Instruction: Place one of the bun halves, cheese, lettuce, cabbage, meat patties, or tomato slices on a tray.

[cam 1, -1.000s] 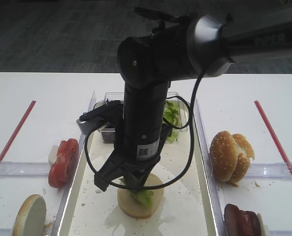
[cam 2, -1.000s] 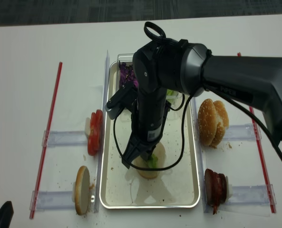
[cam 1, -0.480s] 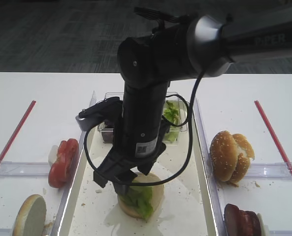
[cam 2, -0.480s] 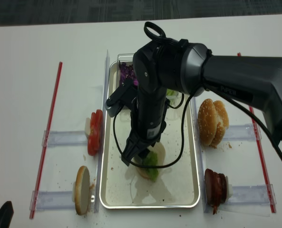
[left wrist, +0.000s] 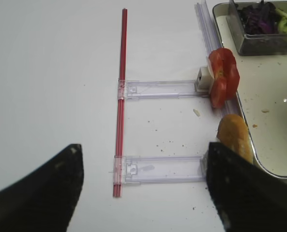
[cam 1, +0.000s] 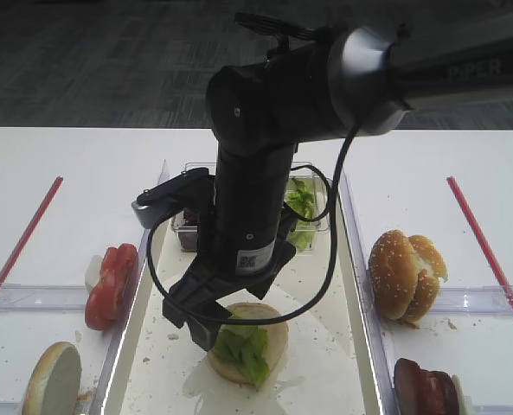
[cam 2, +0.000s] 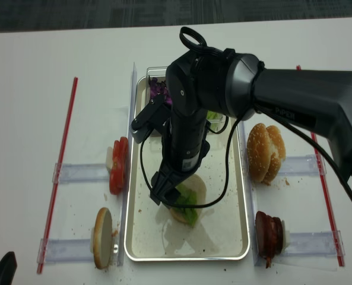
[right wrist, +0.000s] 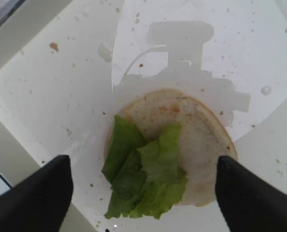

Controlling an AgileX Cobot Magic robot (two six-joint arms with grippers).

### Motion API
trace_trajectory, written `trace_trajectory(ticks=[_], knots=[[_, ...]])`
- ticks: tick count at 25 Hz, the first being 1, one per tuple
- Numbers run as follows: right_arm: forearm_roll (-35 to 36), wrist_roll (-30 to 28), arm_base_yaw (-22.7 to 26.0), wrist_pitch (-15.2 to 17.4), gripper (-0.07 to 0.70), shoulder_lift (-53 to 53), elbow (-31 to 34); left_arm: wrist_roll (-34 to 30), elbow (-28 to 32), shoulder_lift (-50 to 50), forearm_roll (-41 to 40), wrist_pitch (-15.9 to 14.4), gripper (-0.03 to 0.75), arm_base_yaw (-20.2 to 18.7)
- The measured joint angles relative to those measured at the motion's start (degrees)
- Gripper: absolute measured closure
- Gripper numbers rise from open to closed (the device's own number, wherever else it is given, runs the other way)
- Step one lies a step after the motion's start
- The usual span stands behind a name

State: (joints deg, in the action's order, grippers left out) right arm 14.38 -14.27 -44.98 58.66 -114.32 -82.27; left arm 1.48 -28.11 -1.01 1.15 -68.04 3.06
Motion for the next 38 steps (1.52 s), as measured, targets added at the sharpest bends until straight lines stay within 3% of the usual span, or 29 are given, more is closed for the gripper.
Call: trace_trajectory(ticks=[4, 19, 23, 38], knots=[[-0.1, 0.0, 0.0, 0.4, 0.012, 0.0, 0.0, 0.0, 0.0, 0.0, 0.0, 0.0, 0.225, 0.0], [-12.9, 2.8, 0.0, 9.8, 0.01, 0.0, -10.4, 0.0, 0.0, 0.0, 0.0, 0.0, 0.225, 0.0], [-12.6, 3.6, 0.5, 9.9, 0.01, 0.0, -11.1, 0.0, 0.0, 0.0, 0.0, 0.0, 0.225, 0.0], [-6.5, 3.5, 18.4, 11.1, 0.01, 0.0, -11.1, 0.0, 0.0, 0.0, 0.0, 0.0, 0.225, 0.0]])
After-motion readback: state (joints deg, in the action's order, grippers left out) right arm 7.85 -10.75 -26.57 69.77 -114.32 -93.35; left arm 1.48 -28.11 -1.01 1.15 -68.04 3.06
